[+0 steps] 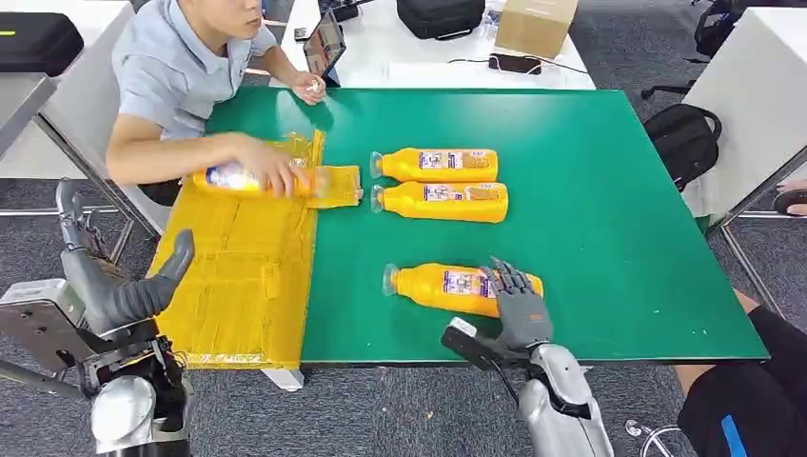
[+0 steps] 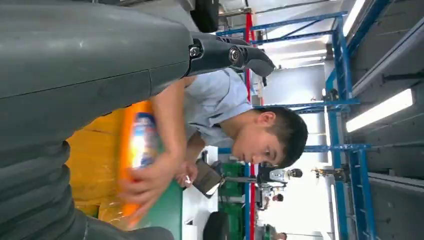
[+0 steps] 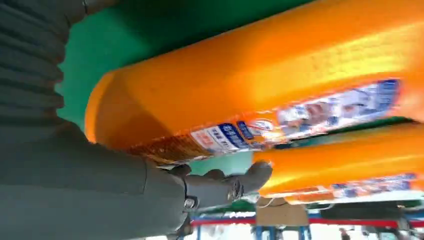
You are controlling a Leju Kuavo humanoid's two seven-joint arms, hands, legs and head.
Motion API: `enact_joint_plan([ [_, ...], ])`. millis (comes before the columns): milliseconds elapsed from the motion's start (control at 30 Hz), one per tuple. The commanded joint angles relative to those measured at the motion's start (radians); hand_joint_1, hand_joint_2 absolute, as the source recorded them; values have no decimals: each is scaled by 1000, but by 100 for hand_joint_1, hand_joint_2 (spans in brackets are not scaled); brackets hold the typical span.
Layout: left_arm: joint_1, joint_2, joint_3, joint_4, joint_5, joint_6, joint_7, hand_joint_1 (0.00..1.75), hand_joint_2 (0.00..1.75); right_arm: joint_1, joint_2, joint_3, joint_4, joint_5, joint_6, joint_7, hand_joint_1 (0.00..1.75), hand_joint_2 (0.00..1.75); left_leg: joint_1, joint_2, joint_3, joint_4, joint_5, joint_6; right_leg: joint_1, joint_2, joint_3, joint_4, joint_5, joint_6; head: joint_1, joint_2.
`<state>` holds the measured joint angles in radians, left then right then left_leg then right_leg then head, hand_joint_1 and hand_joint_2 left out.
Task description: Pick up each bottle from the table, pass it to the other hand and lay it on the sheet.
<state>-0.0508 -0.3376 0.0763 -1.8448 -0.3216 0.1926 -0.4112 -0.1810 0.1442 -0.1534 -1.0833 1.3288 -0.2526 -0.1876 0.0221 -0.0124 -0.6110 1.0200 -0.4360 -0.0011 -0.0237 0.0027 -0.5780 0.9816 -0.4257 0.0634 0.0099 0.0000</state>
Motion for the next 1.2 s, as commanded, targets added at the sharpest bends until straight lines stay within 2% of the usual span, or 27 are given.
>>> enact_joint_plan([
  [33, -20, -11, 16, 72, 12, -12, 15, 0, 175, -67, -29, -36, 160, 61, -16, 54, 0, 175, 0, 0, 3, -1, 0, 1, 0, -1, 3, -1, 0, -2, 0, 0],
  [133, -13, -11, 13, 108, 74, -66, 26, 0, 175, -76, -40, -27, 183, 150, -36, 103, 0, 175, 0, 0, 4, -2, 0, 1, 0, -1, 5, -2, 0, -2, 0, 0],
  [267, -7, -11, 14, 134, 80, -72, 16, 0, 175, -88, -36, -50, 224, 168, -31, 98, 0, 175, 0, 1, 7, -3, 0, 2, 1, -1, 7, -3, 0, -4, 0, 0],
  [500, -31, -11, 18, 163, 54, -69, 43, 0, 175, -138, -43, -109, 388, 127, 9, 84, 0, 175, 0, 1, 7, -2, 0, 1, 1, -2, 7, -3, 0, -2, 0, 0],
  [567, -35, -11, 19, 179, 56, -71, 43, 0, 175, -147, -50, -122, 428, 109, 12, 72, 0, 175, 0, 2, 10, -4, 1, 3, 2, -2, 9, -5, 1, -6, 0, 0],
  [600, -37, -11, 20, 189, 56, -68, 43, 0, 175, -153, -60, -127, 463, 106, 28, 73, 44, 175, 1, 2, 11, -2, 1, 2, 1, -1, 10, -3, 1, -3, 0, 0],
  [633, -33, -11, 18, 188, 54, -66, 44, 0, 175, -155, -65, -135, 486, 99, 41, 75, 133, 175, 1, 1, 12, -2, 1, 2, 1, -3, 9, -4, 1, -3, 0, 0],
  [700, -29, -11, 17, 186, 54, -64, 44, 0, 175, -152, -70, -139, 499, 95, 29, 68, 133, 175, 1, 1, 16, -2, -2, 1, 2, -1, 4, -5, 1, -4, 0, 0],
  [1067, -29, -11, 17, 186, 53, -64, 46, 0, 175, -155, -72, -139, 506, 95, 34, 67, 133, 175, 1, 1, 15, -3, -1, 1, 2, -2, 4, -6, 2, -4, 0, 0],
  [1100, -34, -11, 21, 205, 48, -74, 61, 0, 175, -164, -79, -160, 549, 82, 64, 85, 173, 175, 1, 2, 17, -2, -2, 1, 2, 0, 4, -5, 1, -4, 0, 0],
  [1200, -48, -11, 24, 241, 36, -87, 54, 0, 175, -167, -103, -193, 620, 55, 69, 73, 175, 175, 1, 4, 18, -4, -1, 2, 2, 2, 5, -7, 2, -7, 0, 0],
])
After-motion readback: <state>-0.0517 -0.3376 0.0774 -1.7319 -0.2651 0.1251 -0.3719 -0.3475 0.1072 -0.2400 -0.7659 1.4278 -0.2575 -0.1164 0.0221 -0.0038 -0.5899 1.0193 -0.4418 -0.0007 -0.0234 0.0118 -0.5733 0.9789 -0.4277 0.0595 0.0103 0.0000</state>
